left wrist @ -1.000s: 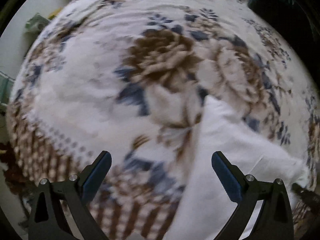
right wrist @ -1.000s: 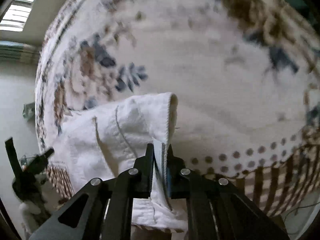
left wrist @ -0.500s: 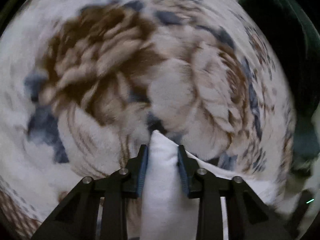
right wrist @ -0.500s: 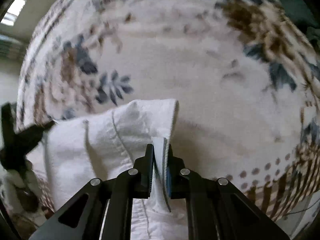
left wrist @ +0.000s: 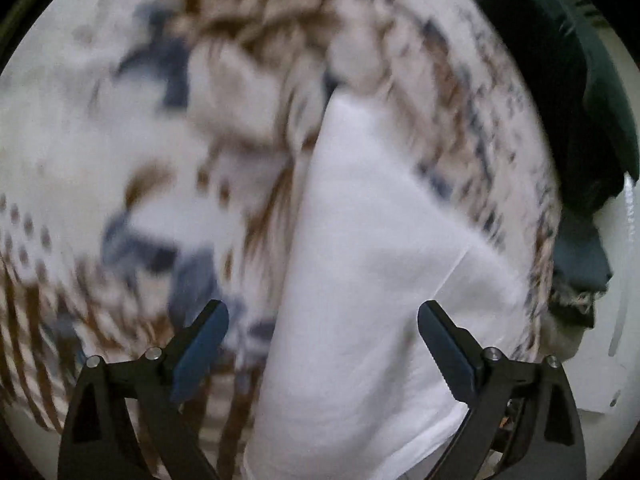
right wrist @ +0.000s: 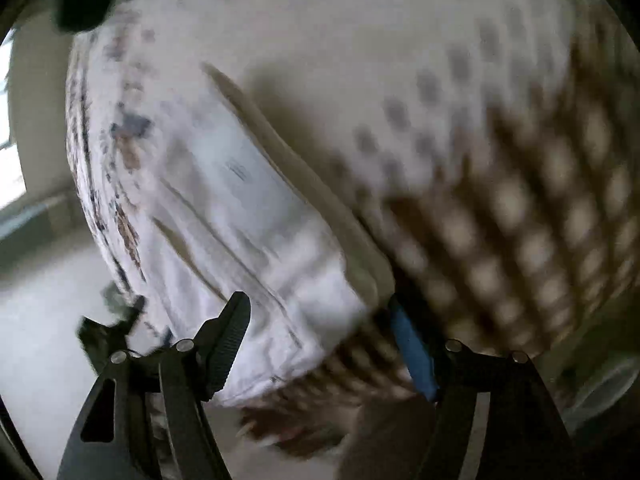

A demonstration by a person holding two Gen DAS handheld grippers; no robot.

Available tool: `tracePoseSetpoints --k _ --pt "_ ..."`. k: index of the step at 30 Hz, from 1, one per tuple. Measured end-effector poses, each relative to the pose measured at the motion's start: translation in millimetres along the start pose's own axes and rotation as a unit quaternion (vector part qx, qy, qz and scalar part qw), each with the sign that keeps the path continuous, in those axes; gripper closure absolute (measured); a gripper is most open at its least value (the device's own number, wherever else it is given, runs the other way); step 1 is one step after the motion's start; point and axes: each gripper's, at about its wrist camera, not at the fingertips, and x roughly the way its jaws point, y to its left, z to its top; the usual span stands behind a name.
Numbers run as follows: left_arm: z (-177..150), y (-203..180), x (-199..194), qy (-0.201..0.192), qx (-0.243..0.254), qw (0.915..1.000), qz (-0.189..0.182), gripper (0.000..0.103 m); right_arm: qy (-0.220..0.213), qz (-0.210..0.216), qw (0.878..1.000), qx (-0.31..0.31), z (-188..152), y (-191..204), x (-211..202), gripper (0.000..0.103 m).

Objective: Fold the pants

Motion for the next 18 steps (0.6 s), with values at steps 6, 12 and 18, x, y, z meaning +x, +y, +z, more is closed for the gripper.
tracePoseSetpoints --k 6,12,18 --pt "-5 -6 5 -0.012 0.029 0.9994 0.014 0.065 -0.045 -0.121 0.99 -0.065 -21 22 0 0.077" --pt "-11 -39 -7 -0.036 0.107 0.9872 0.113 0.043 -0.011 -0.081 0.995 -0.054 -10 24 4 0.062" --pt "-14 -41 -3 -0.03 0.089 0.9889 0.115 0.024 0.015 -0.003 0.998 -0.064 -22 13 12 0.033"
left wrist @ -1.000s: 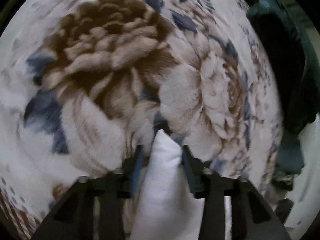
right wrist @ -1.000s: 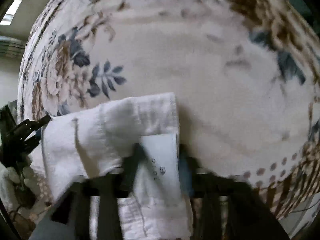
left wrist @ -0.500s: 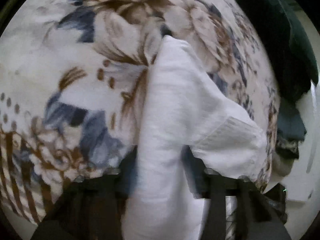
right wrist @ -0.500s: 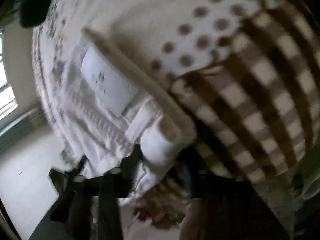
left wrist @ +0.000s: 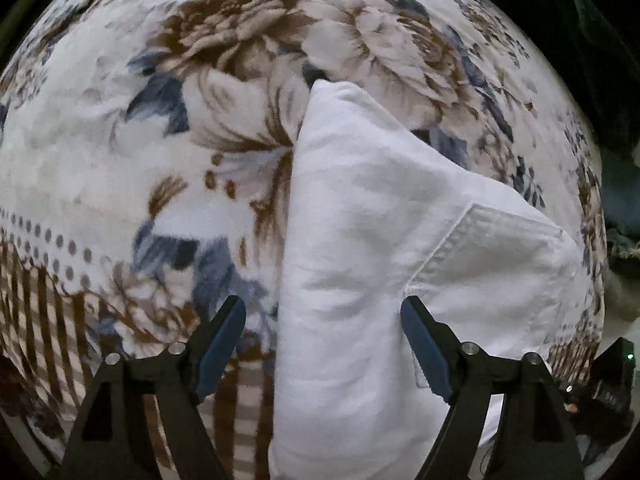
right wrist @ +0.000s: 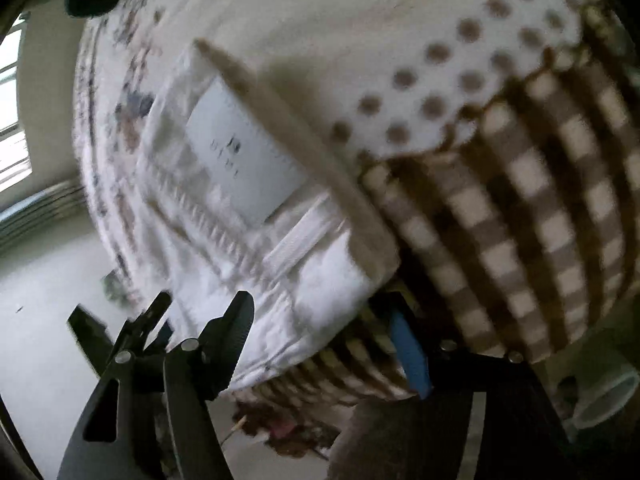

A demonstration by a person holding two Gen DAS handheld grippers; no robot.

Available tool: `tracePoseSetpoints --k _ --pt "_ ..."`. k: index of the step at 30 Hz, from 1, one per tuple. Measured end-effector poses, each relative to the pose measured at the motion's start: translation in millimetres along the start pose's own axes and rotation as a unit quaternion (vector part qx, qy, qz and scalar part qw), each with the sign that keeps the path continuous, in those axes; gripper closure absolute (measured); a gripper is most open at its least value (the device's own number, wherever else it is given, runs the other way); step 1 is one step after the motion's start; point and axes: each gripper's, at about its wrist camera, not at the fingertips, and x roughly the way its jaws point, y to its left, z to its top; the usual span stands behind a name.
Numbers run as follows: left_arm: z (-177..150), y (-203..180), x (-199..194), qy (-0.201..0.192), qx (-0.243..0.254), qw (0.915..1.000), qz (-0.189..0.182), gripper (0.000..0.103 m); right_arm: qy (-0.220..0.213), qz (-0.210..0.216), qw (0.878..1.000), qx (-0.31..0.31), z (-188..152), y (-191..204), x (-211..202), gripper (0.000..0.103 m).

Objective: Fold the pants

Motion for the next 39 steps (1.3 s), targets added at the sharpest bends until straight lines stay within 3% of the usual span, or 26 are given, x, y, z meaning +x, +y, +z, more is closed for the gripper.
tracePoseSetpoints --k 4,7,8,16,18,21,22,26,29,30,31,33,35,39 --pt "-2 3 8 0.007 -0.011 0.9999 -0.007 0.012 0.04 0.024 0.999 -0.019 -3 8 37 0.031" --pt "-1 5 11 0.008 -0.021 0.9996 -0.016 0.012 0.034 0.017 0.999 -0.032 3 18 56 0.014" --pt "-1 6 12 0.009 -0.025 0.9995 -0.018 0.012 0.032 0.014 0.999 -0.035 6 20 62 0.013" --pt "-4 22 13 0.017 -0.043 0.9976 -0.051 0.009 0.003 0.042 0.998 -0.052 -8 21 64 0.015" --pt "-5 27 15 0.022 -0.05 0.9962 -0.068 0.008 -0.01 0.065 0.997 -0.045 -16 20 57 0.016" --pt "-5 35 18 0.031 -0.063 0.9927 -0.098 0.006 -0.028 0.15 0.988 -0.025 -18 21 41 0.016" --pt "-5 38 19 0.034 -0.067 0.9908 -0.112 0.003 -0.033 0.158 0.986 -0.035 -19 28 38 0.017" --pt "-7 46 27 0.054 -0.073 0.9864 -0.137 0.003 -0.033 0.093 0.994 -0.051 -15 27 58 0.017" --pt "-7 42 27 0.047 -0.068 0.9855 -0.148 0.004 -0.038 0.1 0.993 -0.049 -14 20 74 0.017" --pt "-7 39 25 0.043 -0.064 0.9833 -0.164 0.021 -0.043 0.099 0.993 -0.052 -16 24 74 0.018" --pt "-6 34 20 0.037 -0.06 0.98 -0.186 0.053 -0.049 0.095 0.992 -0.06 -20 29 72 0.029" --pt "-6 23 9 0.03 -0.038 0.9821 -0.182 0.07 -0.054 0.095 0.991 -0.071 -29 36 68 0.047" --pt "-6 17 -6 0.022 -0.036 0.9821 -0.184 0.08 -0.057 0.101 0.991 -0.07 -38 43 59 0.052" --pt "-5 10 -49 -0.006 -0.032 0.983 -0.181 0.082 -0.072 0.095 0.987 -0.104 -49 76 35 0.055"
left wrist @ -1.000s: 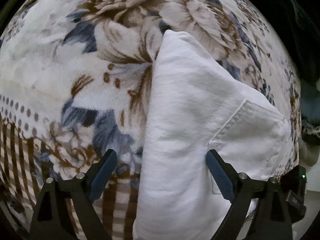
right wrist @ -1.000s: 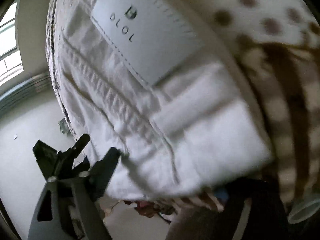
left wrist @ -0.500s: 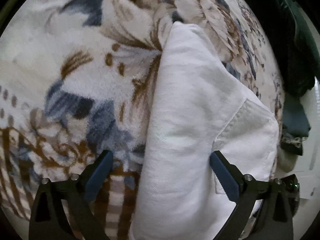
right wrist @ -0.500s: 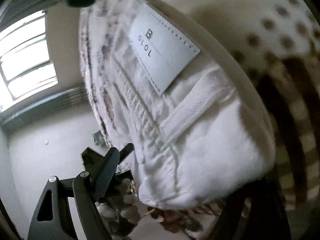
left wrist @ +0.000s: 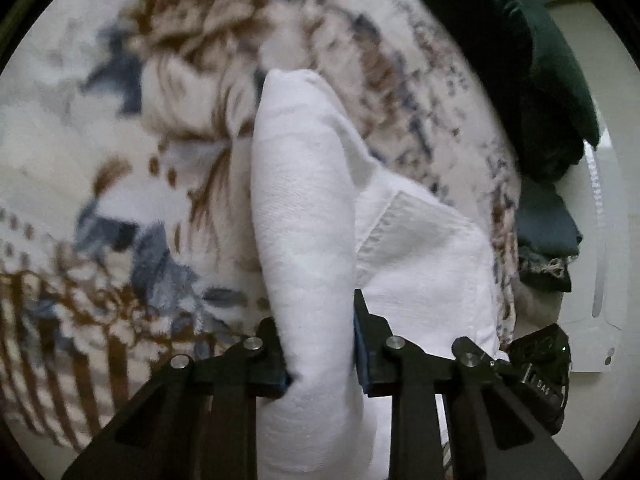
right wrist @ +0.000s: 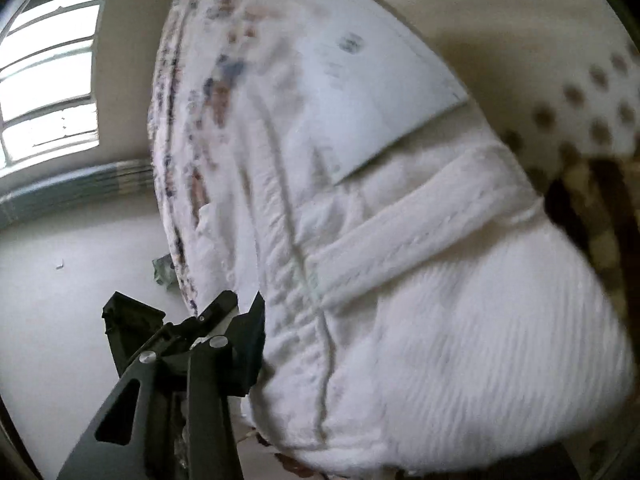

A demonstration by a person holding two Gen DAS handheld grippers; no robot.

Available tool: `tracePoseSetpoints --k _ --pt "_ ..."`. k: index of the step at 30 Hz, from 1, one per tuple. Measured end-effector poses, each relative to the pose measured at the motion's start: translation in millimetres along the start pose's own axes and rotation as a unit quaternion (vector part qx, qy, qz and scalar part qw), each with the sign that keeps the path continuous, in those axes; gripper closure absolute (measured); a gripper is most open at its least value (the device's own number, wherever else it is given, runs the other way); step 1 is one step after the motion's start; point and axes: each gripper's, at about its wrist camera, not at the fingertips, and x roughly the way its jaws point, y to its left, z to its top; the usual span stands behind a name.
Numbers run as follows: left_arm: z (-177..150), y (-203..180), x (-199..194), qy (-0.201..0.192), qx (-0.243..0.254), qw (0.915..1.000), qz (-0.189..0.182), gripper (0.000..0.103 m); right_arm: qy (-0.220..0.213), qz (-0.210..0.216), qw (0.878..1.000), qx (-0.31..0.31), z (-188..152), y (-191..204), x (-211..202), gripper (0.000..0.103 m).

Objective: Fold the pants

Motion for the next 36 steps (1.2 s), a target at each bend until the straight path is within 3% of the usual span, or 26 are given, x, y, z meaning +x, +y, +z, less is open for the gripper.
tracePoseSetpoints --k 4,7,13,18,22,26,30,33,36 --pt "12 -15 -42 -0.03 -0.004 0.9995 -0.006 0.082 -0.007 0.014 0.999 -0.034 11 49 -22 0.056" --pt "39 -19 -77 -0.059 -0.005 0.9981 -0.019 0.082 -0.013 0.026 0.998 -0.06 36 77 -47 0.056" --pt "129 -15 -112 -0.101 0.003 0.9945 -0.029 0.082 -0.036 0.04 0.993 -0.101 73 153 -32 0.056" --pt "229 29 -125 -0.123 0.013 0.992 -0.025 0.082 -0.057 0.047 0.99 -0.12 122 228 39 0.056" --pt "315 80 -124 -0.128 0.021 0.9916 -0.008 0.082 -0.058 0.05 0.989 -0.127 167 280 133 0.056" --pt "393 132 -110 -0.129 0.033 0.9909 0.018 0.082 -0.055 0.056 0.988 -0.133 209 314 225 0.056" --pt "450 173 -85 -0.125 0.033 0.991 0.032 0.081 -0.057 0.056 0.987 -0.141 248 337 307 0.056" --pt "471 194 -59 -0.101 0.035 0.9914 0.076 0.067 -0.04 0.034 0.991 -0.126 264 333 351 0.053" --pt "468 202 -49 -0.086 0.043 0.9885 0.117 0.043 -0.016 -0.014 0.992 -0.121 259 318 366 0.039"
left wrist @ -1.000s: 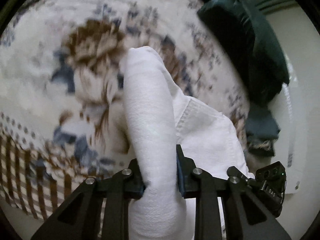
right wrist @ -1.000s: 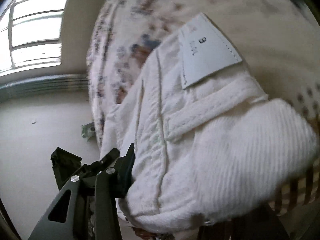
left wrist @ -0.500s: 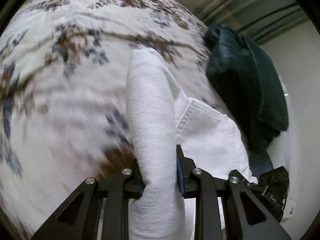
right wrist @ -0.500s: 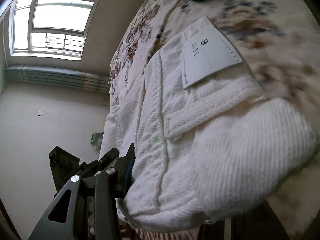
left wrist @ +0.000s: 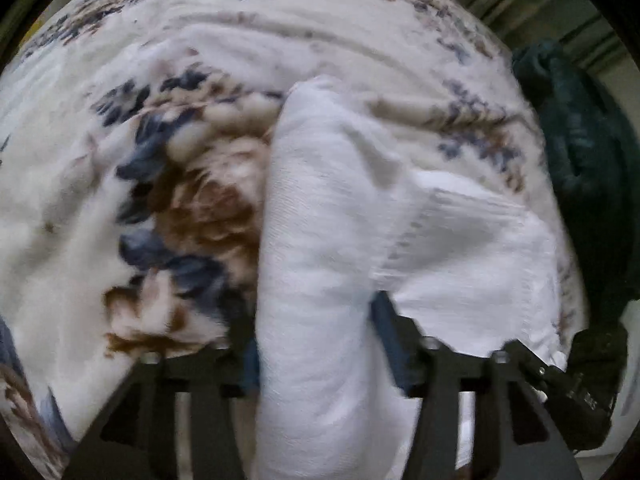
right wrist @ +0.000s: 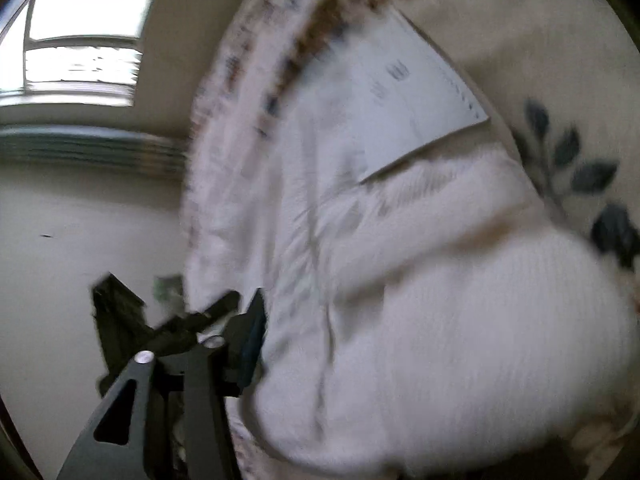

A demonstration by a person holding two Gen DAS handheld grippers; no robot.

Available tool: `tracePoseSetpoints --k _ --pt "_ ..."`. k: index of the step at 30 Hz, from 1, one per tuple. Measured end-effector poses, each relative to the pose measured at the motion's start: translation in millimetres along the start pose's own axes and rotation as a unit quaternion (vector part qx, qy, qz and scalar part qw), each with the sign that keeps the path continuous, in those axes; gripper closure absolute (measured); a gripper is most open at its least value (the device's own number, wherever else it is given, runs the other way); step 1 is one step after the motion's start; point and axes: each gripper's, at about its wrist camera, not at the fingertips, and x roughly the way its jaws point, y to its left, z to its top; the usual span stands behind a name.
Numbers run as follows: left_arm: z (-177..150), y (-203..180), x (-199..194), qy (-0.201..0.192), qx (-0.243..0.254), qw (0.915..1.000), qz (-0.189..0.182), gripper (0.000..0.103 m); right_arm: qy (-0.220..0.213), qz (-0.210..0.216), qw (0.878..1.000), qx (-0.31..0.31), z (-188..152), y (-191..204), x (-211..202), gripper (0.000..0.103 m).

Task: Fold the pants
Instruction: 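Open both grippers and release the folded trousers on the bed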

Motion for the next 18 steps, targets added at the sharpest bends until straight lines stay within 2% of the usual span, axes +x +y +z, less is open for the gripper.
tracePoseSetpoints --k 4,5,6,7,10,12,15,18 --pt "-21 -10 -21 -0.019 0.017 0.9978 0.061 0.023 0.02 -0.048 0.999 -0.013 -10 0 -8 0.024" --pt "-24 -12 -26 -0.022 0.021 0.9963 0.081 0.019 0.019 -0.081 0.996 -0.031 -13 8 -13 0.016" --pt "-26 -12 -28 -0.023 0.025 0.9953 0.091 0.008 0.017 -0.122 0.991 -0.057 -17 19 -19 0.01" --pt "-33 -19 -35 -0.024 0.033 0.9934 0.107 0.004 0.013 -0.163 0.983 -0.083 -22 30 -24 0.009" --pt "-40 -26 -46 -0.029 0.047 0.9873 0.149 0.004 0.002 -0.255 0.958 -0.134 -27 59 -33 0.007" --pt "-46 -32 -56 -0.034 0.054 0.9832 0.171 0.004 -0.027 -0.321 0.929 -0.183 -33 80 -45 0.007" --pt "-51 -41 -72 -0.038 0.055 0.9825 0.174 0.004 -0.048 -0.363 0.906 -0.214 -37 100 -65 0.007" --pt "-54 -51 -89 -0.039 0.054 0.9831 0.171 0.004 -0.06 -0.375 0.898 -0.222 -38 121 -85 0.007"
